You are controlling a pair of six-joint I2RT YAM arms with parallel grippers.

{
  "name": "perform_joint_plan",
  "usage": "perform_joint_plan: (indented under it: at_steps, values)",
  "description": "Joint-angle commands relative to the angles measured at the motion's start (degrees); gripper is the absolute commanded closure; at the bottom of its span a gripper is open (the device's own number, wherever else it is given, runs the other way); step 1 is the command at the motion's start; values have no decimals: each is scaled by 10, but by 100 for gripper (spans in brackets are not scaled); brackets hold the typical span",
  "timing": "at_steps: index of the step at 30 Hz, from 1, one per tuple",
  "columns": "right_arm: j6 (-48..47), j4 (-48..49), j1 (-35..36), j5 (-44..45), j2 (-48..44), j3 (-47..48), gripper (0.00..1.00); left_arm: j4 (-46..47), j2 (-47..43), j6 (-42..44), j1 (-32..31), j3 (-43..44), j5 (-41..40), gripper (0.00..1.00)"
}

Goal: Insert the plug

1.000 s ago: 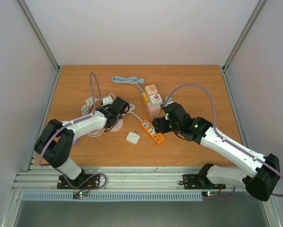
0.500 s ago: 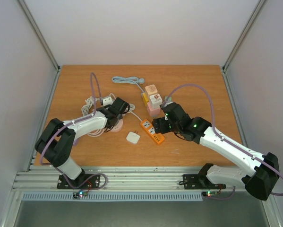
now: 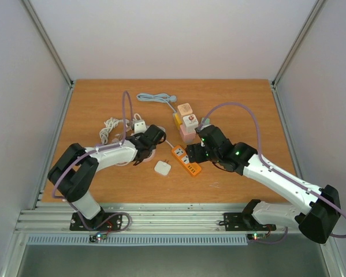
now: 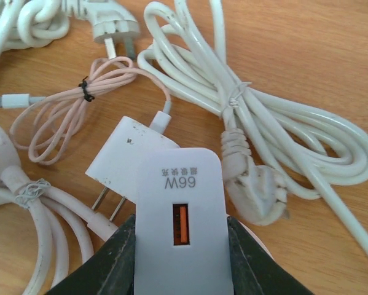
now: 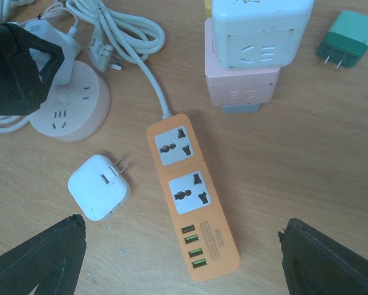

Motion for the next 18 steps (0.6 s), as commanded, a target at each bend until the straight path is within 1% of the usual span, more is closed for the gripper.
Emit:
perform_joint_plan:
  at_steps: [1, 4, 8, 11, 14, 18]
  values:
    - [14, 14, 2, 7, 1, -9, 13, 84, 21, 29, -6, -27, 67, 100]
    - [18, 15, 2, 6, 1, -13, 13, 85, 30, 49, -6, -18, 72, 100]
    - [20, 18, 3, 4, 5, -18, 13, 34, 52, 39, -8, 0, 66, 100]
    - [42, 21, 3, 3, 9, -21, 13, 4, 64, 26, -16, 0, 60, 99]
    - [45, 23, 2, 3, 11, -22, 13, -11, 64, 9, -32, -14, 52, 100]
    - [46, 25, 3, 2, 12, -23, 13, -5, 62, -12, -44, -50, 64, 100]
